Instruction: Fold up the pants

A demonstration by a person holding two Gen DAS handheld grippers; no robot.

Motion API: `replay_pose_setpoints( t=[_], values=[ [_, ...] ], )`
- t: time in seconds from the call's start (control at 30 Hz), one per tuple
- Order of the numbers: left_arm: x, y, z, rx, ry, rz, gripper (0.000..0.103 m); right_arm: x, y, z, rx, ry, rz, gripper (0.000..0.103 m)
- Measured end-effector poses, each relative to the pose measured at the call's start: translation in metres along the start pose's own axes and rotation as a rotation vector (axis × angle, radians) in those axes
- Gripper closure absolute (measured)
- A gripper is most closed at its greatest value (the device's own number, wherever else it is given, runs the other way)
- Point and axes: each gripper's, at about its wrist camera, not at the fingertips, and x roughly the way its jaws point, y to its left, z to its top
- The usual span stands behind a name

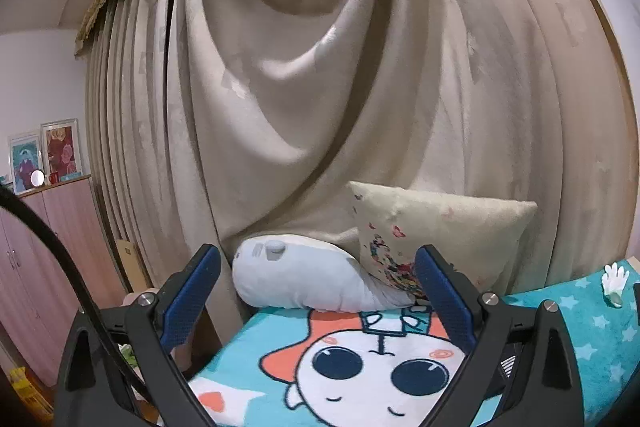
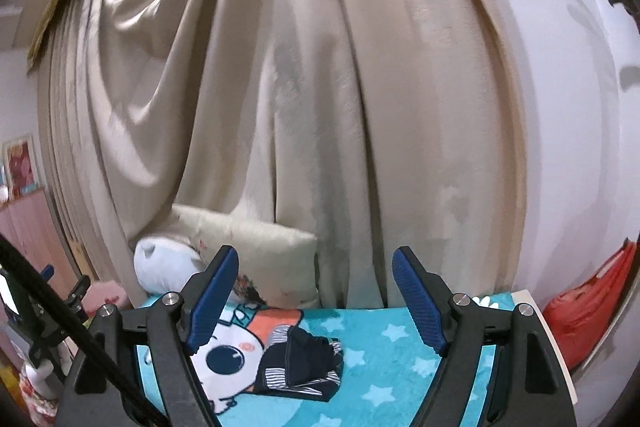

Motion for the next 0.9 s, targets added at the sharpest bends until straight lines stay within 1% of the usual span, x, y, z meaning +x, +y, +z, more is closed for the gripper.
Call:
replay_pose_setpoints(
  t=[0.07,0.13,0.23,0.3,0.37,0.43,0.5,0.53,0.6,0.7,0.73,0.8,0.83,0.9],
  values=[
    [-0.005,0.013,0.013,0.002,0.004,0.005,0.006,-0.010,-0.006,0.015,0.006,0.006,-0.014,0.020],
    [-0.013,0.030,0.032,0.005,-0.018,0.043,0.006,-0.021,-0.011,0.031,0.024,0.007,-0.001,0.020],
    [-0.024,0.060,0.060,-0.035,-0.038,0.086,0.006,-0.047,-0.021,0.059,0.058,-0.024,0.001,0.020],
    [-0.030,0.080,0.077,-0.065,-0.034,0.093,0.006,-0.067,-0.025,0.079,0.058,-0.054,-0.034,0.019],
    [-0.035,0.098,0.091,-0.077,-0.028,0.104,0.003,-0.079,-0.025,0.090,0.035,-0.060,-0.065,0.015],
    [-0.039,0.105,0.092,-0.076,-0.050,0.129,0.002,-0.082,-0.022,0.090,0.002,-0.043,-0.107,0.015],
    [-0.040,0.105,0.084,-0.074,-0.068,0.135,0.000,-0.076,-0.020,0.079,-0.022,-0.013,-0.135,0.015],
    [-0.038,0.103,0.076,-0.073,-0.071,0.120,0.000,-0.069,-0.019,0.072,-0.034,0.010,-0.132,0.015],
    [-0.032,0.092,0.060,-0.059,-0.051,0.094,0.000,-0.049,-0.018,0.052,-0.045,0.062,-0.117,0.015],
    [-0.016,0.059,0.026,0.008,-0.008,0.049,0.000,-0.006,-0.013,0.007,-0.057,0.189,-0.083,0.015],
    [-0.011,0.049,0.016,0.025,0.000,0.035,0.000,0.012,-0.010,-0.012,-0.063,0.236,-0.065,0.015],
    [0.001,0.026,-0.007,0.058,0.023,0.007,0.000,0.041,-0.004,-0.045,-0.070,0.306,-0.031,0.015],
    [0.007,0.013,-0.020,0.065,0.037,-0.016,0.000,0.059,-0.001,-0.067,-0.069,0.346,-0.011,0.015],
    [0.020,-0.009,-0.043,0.053,0.077,-0.075,0.000,0.085,0.001,-0.102,-0.049,0.398,0.020,0.015]
  ],
)
